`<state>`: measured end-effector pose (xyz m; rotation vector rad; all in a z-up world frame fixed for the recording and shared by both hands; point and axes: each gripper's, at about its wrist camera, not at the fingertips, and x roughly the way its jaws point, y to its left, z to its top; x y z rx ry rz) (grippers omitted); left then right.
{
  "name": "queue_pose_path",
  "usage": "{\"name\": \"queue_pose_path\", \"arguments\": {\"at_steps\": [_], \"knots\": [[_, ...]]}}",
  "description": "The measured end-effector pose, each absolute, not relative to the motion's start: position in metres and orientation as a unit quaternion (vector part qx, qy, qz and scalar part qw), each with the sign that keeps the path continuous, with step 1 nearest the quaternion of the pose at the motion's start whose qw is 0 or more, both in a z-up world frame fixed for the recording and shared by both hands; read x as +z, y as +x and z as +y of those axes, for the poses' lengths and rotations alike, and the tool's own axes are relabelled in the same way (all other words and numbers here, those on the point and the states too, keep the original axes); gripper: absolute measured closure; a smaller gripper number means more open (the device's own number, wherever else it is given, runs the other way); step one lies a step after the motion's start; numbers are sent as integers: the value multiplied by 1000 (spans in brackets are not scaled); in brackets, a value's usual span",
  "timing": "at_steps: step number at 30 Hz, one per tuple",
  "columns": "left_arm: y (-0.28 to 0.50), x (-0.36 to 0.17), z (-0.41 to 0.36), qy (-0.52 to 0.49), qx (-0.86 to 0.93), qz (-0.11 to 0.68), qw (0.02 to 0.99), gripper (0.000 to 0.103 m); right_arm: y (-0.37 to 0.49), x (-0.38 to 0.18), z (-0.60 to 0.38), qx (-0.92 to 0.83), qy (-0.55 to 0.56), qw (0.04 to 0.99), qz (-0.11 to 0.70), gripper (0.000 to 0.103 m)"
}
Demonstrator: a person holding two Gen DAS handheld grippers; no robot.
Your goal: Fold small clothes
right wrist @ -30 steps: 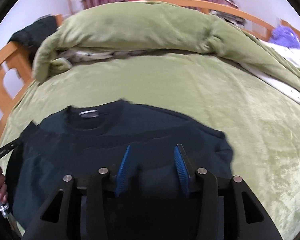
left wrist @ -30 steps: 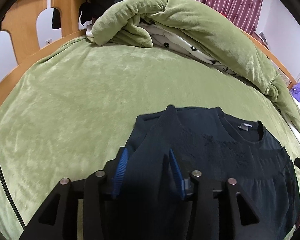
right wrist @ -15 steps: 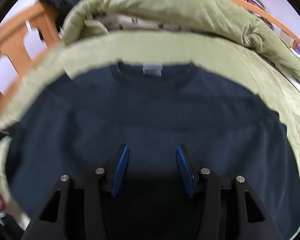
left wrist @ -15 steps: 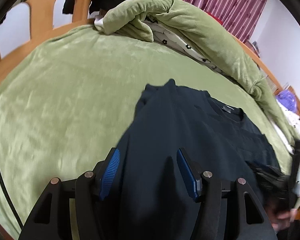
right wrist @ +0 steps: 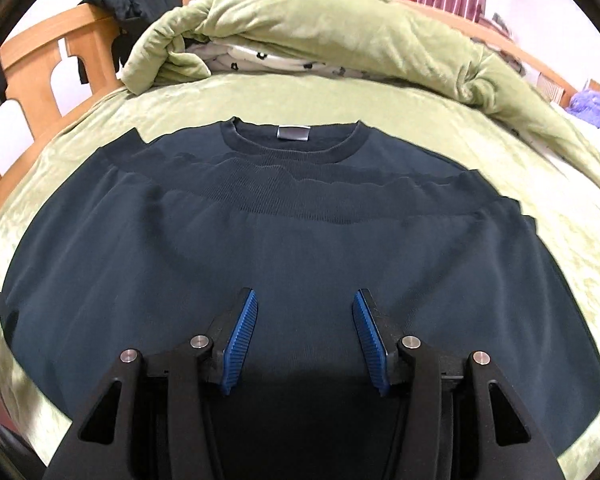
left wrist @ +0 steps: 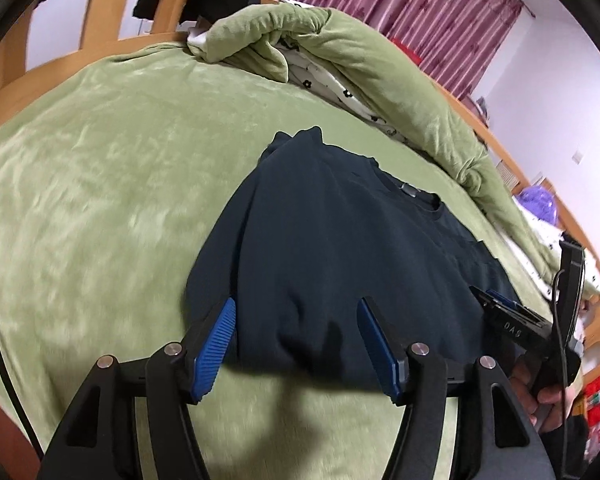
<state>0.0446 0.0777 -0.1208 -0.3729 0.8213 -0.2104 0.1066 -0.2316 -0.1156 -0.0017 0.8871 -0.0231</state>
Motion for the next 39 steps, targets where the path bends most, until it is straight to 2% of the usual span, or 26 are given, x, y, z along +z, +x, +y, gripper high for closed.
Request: {"name": "queue_pose_path", "arguments": {"at_steps": [9, 13, 21, 27, 32, 39], "knots": [[34, -154, 69, -192, -103, 432, 875, 41, 67, -108, -226, -4, -31, 906, 423, 54], [43, -159, 68, -215, -108, 428, 871, 41, 53, -118, -230, 2, -6, 899, 439, 54], [65, -163, 72, -291, -128, 421, 849, 41, 32, -134, -223, 4, -41, 906, 421, 54], [54, -158, 76, -313, -122, 403, 851, 41, 29, -135, -224, 13, -43, 908, 417, 54], [41, -164, 103, -378, -108, 385, 835, 39, 31, -134, -226, 19, -42, 908, 416, 53], [59, -165, 96, -358, -77, 390, 845, 39, 31, -134, -224, 21, -45, 909, 414, 53]]}}
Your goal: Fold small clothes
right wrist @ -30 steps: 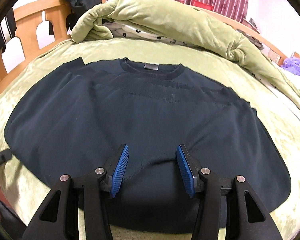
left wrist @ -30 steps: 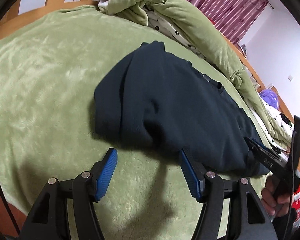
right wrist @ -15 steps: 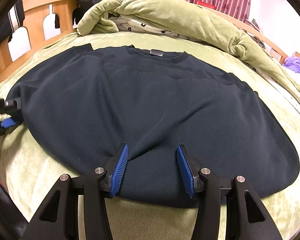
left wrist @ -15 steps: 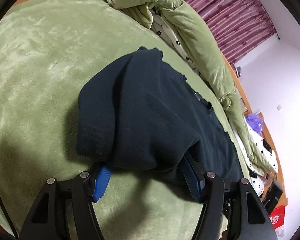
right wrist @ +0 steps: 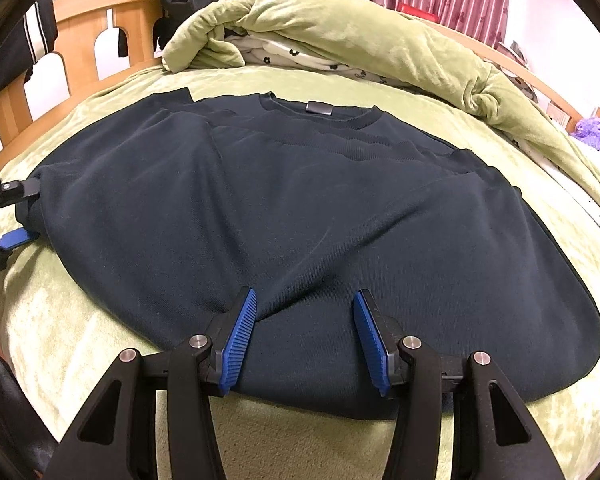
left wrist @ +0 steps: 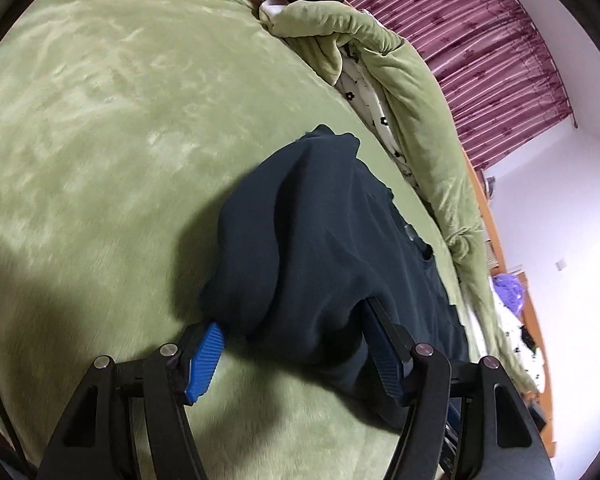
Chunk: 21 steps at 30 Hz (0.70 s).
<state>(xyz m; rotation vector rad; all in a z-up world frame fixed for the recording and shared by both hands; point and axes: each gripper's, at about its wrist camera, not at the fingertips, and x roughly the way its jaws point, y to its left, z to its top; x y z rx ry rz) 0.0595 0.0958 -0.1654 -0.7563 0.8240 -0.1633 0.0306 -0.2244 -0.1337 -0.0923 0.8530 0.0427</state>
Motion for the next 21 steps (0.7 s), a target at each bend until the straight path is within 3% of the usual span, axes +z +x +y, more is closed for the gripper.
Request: {"name": "queue_pose_path", "arguments": {"at_steps": [7, 8, 13, 21], "knots": [[90, -156, 88, -323, -54, 400, 856, 38, 32, -131, -226, 26, -37, 907, 419, 53], [92, -153, 87, -318, -50, 398, 859, 40, 32, -131, -227, 27, -36, 906, 420, 53], [88, -122, 74, -267, -35, 361, 893, 73, 32, -126, -232, 29, -25, 905, 425, 53], [81, -59, 5, -159, -86, 299, 937, 82, 30, -108, -267, 5, 11, 909, 416, 53]]}}
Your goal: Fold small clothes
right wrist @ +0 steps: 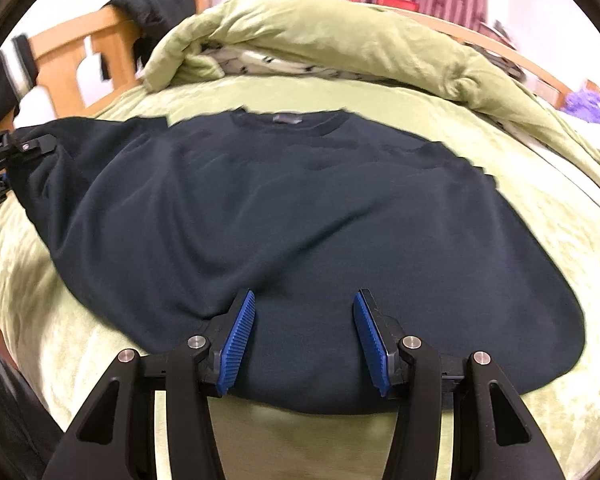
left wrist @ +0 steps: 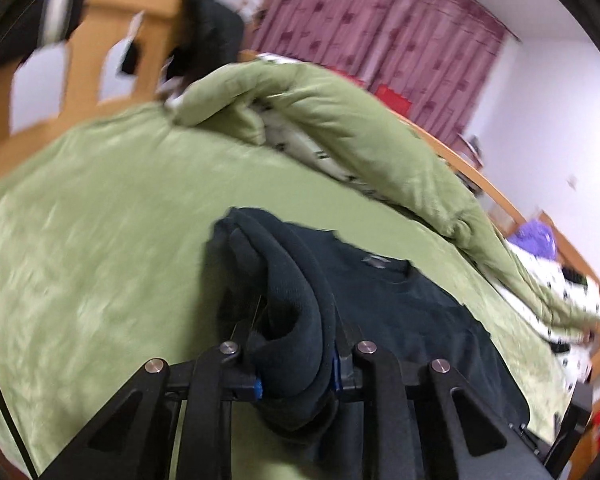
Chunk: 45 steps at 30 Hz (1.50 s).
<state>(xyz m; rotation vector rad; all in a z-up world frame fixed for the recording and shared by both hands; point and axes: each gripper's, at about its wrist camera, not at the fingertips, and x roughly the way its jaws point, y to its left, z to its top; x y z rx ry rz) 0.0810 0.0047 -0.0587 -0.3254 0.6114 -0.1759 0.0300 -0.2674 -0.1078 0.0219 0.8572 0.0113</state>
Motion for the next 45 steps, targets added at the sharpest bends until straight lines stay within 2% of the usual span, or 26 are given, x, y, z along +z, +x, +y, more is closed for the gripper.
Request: {"name": "queue_pose_path", "arguments": {"at_steps": [13, 24, 29, 33, 39, 44, 45], "knots": [[68, -10, -127, -90, -197, 282, 935, 84, -5, -67, -401, -104, 94, 910, 389, 53], [41, -70, -227, -41, -283, 345, 894, 84, -54, -57, -440, -125, 84, 906, 396, 53], [32, -90, -235, 9, -277, 365, 889, 83, -57, -57, -426, -111, 65, 910, 394, 53], [28, -86, -226, 22, -273, 362, 891, 77, -55, -55, -413, -100, 58, 913, 392, 53], [22, -71, -201, -1, -289, 359, 887, 66, -44, -48, -401, -86, 78, 914, 388, 53], [18, -60, -176, -23, -308, 359, 881, 66, -35, -42, -391, -74, 97, 914, 386, 53], [17, -58, -171, -26, -308, 358, 881, 61, -33, -41, -388, -72, 98, 915, 384, 52]]}}
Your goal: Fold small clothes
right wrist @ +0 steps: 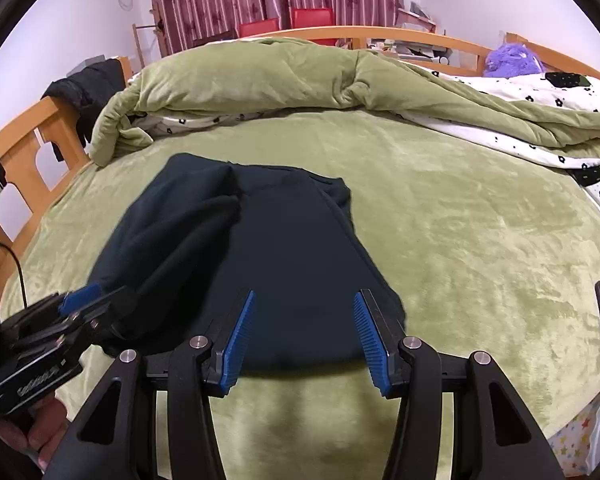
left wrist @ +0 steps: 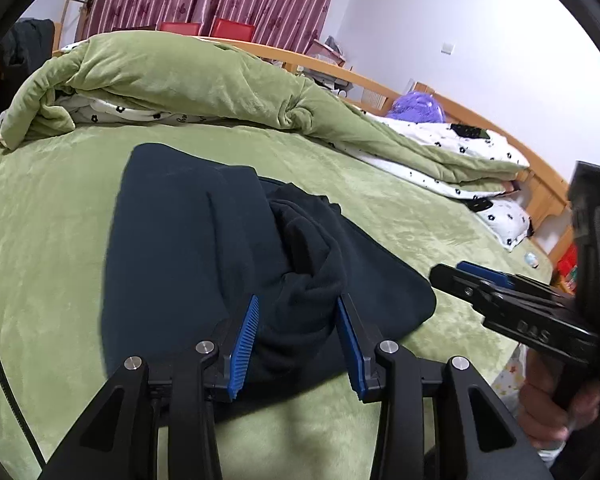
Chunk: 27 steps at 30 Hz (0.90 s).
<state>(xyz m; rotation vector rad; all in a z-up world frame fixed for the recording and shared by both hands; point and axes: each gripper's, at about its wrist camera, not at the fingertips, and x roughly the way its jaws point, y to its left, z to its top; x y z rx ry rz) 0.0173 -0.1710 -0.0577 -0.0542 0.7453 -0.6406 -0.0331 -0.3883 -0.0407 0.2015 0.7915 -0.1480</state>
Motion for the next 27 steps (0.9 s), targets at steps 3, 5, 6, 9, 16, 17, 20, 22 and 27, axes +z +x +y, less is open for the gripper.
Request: {"name": "queue_pose_path", "arguments": {"at_steps": [3, 5, 6, 9, 16, 17, 20, 22, 27], "knots": [[16, -51, -142, -49, -304, 342, 888, 43, -29, -35, -378, -62, 102, 918, 379, 49], [17, -49, -124, -53, -292, 334, 895, 43, -25, -30, -372, -53, 106, 920, 375, 48], [19, -49, -114, -50, -278, 335, 899, 43, -24, -29, -369, -46, 109, 921, 372, 47], [30, -54, -89, -55, -250, 339, 905, 43, -19, -26, -358, -24, 123, 923, 364, 40], [54, -77, -55, -99, -222, 366, 898, 43, 7, -49, -327, 18, 159, 912, 377, 33], [56, -78, -53, -102, -223, 367, 897, 43, 12, -55, -326, 5, 160, 909, 384, 33], [59, -82, -48, -100, -221, 363, 900, 43, 30, -78, -334, -6, 203, 891, 406, 33], [62, -85, -46, -98, -218, 365, 900, 43, 41, -92, -339, 6, 235, 878, 418, 33], [74, -95, -43, -117, -220, 383, 890, 43, 58, -100, -327, 33, 227, 880, 416, 45]]}}
